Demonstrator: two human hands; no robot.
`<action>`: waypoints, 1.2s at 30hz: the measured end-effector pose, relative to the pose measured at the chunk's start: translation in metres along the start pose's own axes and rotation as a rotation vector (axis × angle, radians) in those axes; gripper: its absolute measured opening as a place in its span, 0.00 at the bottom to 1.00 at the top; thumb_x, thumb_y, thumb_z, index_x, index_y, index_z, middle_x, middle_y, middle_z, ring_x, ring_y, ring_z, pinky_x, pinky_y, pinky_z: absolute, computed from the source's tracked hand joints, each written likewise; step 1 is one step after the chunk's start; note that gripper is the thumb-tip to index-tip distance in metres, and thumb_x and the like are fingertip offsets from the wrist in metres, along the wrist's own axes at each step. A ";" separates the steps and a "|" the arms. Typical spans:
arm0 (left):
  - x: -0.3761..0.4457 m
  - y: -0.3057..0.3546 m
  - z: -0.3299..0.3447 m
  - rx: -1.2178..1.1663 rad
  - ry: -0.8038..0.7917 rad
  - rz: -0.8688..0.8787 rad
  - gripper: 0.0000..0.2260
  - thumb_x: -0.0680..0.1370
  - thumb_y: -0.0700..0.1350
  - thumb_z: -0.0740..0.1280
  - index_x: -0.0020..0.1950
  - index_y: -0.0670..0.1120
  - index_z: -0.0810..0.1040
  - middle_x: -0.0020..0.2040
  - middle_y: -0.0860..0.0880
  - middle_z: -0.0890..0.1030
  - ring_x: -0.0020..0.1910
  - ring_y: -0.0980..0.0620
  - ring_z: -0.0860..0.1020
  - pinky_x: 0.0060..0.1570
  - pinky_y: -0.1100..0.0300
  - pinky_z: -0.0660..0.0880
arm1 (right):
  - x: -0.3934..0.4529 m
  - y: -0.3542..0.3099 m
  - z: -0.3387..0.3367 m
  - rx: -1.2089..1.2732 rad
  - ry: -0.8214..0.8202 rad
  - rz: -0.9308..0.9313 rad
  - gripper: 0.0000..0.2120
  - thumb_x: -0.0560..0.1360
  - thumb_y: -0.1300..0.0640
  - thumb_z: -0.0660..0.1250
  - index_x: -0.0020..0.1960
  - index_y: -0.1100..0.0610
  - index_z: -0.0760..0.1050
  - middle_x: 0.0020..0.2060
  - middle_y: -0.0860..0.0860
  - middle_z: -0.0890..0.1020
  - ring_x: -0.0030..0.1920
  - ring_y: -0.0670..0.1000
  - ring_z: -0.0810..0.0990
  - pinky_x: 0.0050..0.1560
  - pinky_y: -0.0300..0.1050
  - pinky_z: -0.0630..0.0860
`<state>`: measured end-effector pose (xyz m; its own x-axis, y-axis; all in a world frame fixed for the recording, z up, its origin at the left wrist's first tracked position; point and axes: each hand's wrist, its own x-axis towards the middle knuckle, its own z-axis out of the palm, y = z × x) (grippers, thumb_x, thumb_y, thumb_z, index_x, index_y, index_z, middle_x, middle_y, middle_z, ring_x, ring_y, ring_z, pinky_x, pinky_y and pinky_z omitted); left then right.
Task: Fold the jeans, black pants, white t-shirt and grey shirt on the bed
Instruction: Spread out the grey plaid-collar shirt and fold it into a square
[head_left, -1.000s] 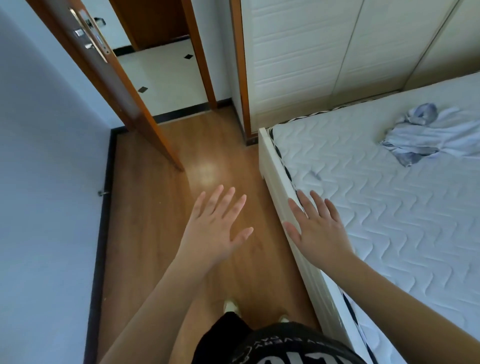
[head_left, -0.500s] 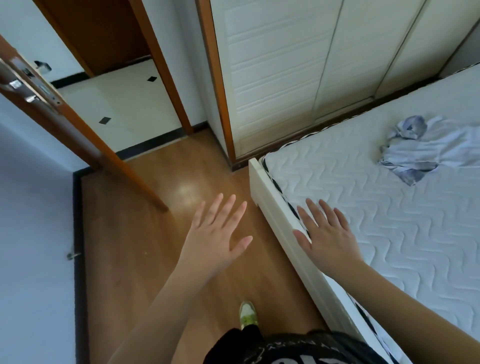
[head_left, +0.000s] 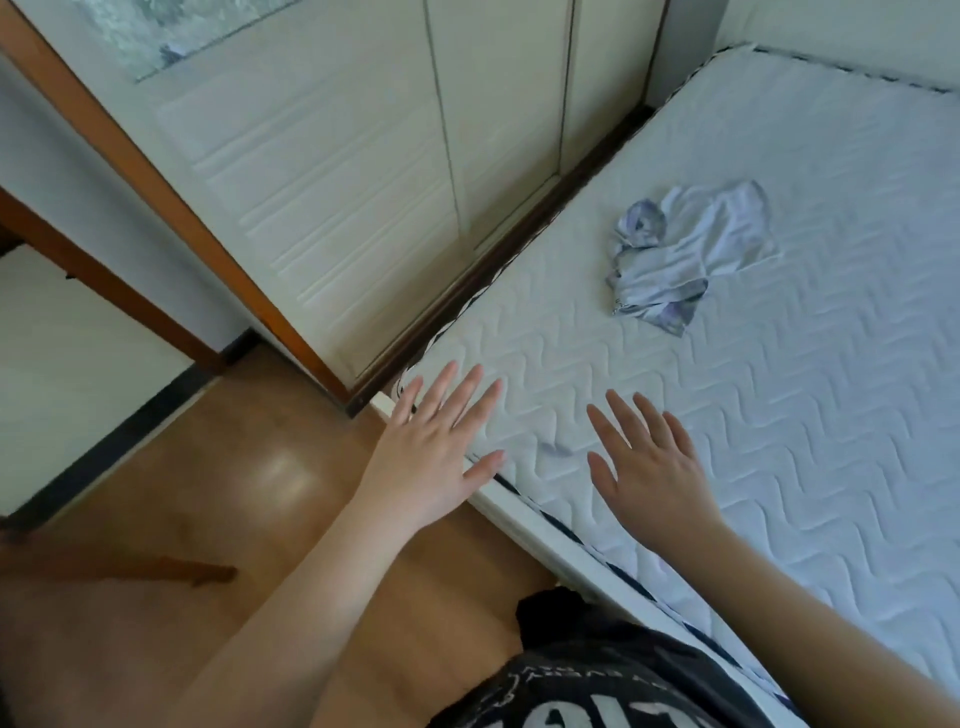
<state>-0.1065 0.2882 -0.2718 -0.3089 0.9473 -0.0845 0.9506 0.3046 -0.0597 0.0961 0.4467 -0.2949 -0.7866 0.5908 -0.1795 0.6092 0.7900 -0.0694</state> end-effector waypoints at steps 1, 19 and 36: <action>0.018 0.002 -0.003 -0.003 0.002 0.019 0.32 0.79 0.68 0.36 0.79 0.55 0.39 0.80 0.52 0.42 0.78 0.50 0.38 0.77 0.46 0.43 | 0.010 0.009 -0.001 0.015 0.004 0.022 0.32 0.78 0.41 0.38 0.77 0.51 0.61 0.77 0.51 0.60 0.77 0.56 0.57 0.76 0.55 0.53; 0.312 0.014 0.000 -0.036 0.022 0.352 0.30 0.81 0.63 0.45 0.80 0.51 0.55 0.80 0.49 0.55 0.79 0.47 0.51 0.75 0.47 0.50 | 0.167 0.154 -0.023 0.135 0.030 0.414 0.28 0.81 0.42 0.45 0.80 0.49 0.51 0.79 0.49 0.52 0.79 0.53 0.49 0.77 0.52 0.47; 0.590 0.052 0.259 -0.081 -0.066 0.535 0.28 0.81 0.56 0.58 0.79 0.51 0.56 0.80 0.48 0.54 0.79 0.47 0.50 0.74 0.47 0.53 | 0.385 0.281 0.177 0.422 -0.063 0.664 0.28 0.82 0.42 0.50 0.79 0.41 0.45 0.79 0.46 0.45 0.79 0.51 0.42 0.76 0.53 0.45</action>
<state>-0.2476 0.8375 -0.5820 0.2195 0.9648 -0.1446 0.9742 -0.2089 0.0849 -0.0176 0.8665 -0.5570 -0.2454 0.8966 -0.3686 0.9461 0.1388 -0.2925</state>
